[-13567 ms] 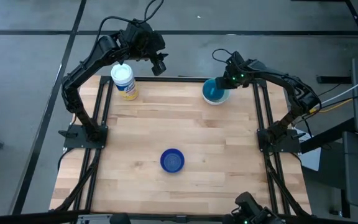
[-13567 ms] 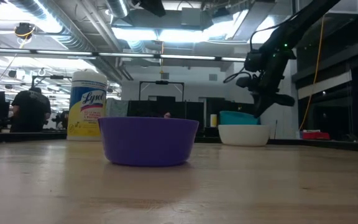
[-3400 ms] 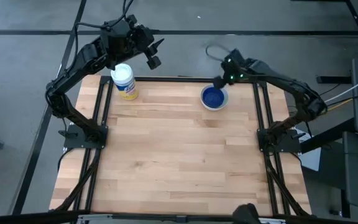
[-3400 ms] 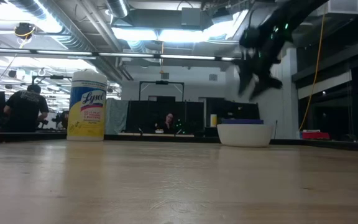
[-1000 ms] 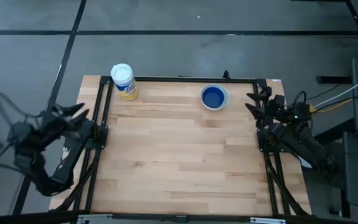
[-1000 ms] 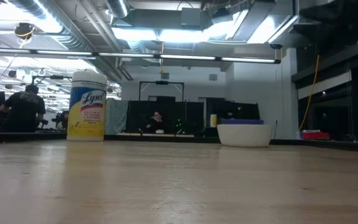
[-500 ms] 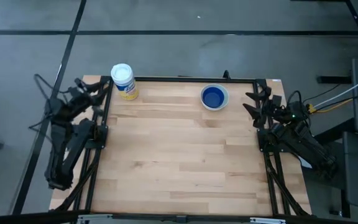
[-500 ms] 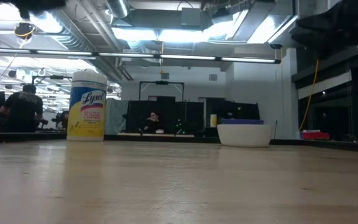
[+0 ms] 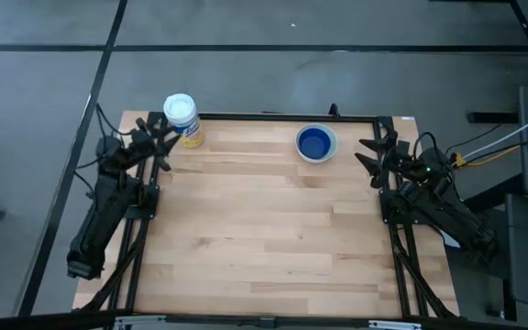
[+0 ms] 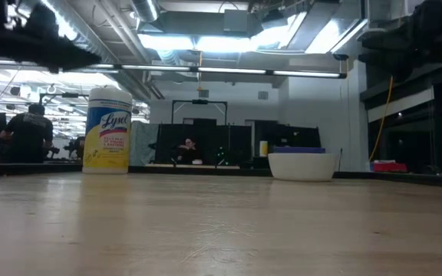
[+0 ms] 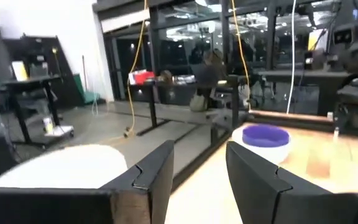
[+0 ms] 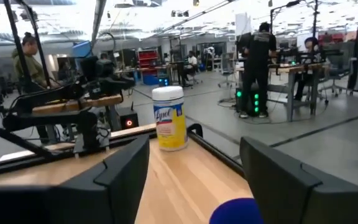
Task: Nest bowls inside each other
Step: Return to Home Position
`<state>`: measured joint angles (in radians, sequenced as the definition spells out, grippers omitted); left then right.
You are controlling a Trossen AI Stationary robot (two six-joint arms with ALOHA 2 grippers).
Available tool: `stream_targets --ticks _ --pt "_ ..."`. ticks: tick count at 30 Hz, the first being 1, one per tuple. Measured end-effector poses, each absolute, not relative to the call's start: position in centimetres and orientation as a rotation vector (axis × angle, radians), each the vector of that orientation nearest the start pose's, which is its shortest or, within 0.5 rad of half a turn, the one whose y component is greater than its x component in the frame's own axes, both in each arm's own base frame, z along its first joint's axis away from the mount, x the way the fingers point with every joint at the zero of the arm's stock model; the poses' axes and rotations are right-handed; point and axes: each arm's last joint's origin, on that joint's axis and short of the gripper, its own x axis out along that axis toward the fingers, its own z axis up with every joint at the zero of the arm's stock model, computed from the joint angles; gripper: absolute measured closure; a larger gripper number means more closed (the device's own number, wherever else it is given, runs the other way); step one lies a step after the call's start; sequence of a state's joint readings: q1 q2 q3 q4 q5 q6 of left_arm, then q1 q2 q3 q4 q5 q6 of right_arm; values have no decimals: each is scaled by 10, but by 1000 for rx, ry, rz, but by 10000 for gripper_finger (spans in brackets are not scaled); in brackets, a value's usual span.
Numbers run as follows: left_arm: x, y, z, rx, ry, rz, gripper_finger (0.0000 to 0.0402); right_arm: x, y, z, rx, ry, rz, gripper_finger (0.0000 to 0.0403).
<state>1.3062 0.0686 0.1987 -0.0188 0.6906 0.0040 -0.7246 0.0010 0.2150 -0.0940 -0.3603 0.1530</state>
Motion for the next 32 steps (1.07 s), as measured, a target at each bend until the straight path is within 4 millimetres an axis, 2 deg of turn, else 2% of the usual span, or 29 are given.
stream_targets --ticks 7,10,14,17,23,32 --pt "44 82 178 103 -47 694 259 65 -43 221 87 -78 -338 164" --pt "44 84 174 141 -27 791 265 67 -45 214 90 -65 -341 169" --pt "47 84 172 176 7 836 286 72 -50 193 115 -26 -366 176" --pt "51 83 171 145 13 800 302 78 -55 174 111 -70 -369 180" --pt "64 81 163 110 93 746 319 83 -55 171 110 -42 -341 188" --pt "94 60 154 46 166 434 316 96 -39 170 142 -24 -167 197"
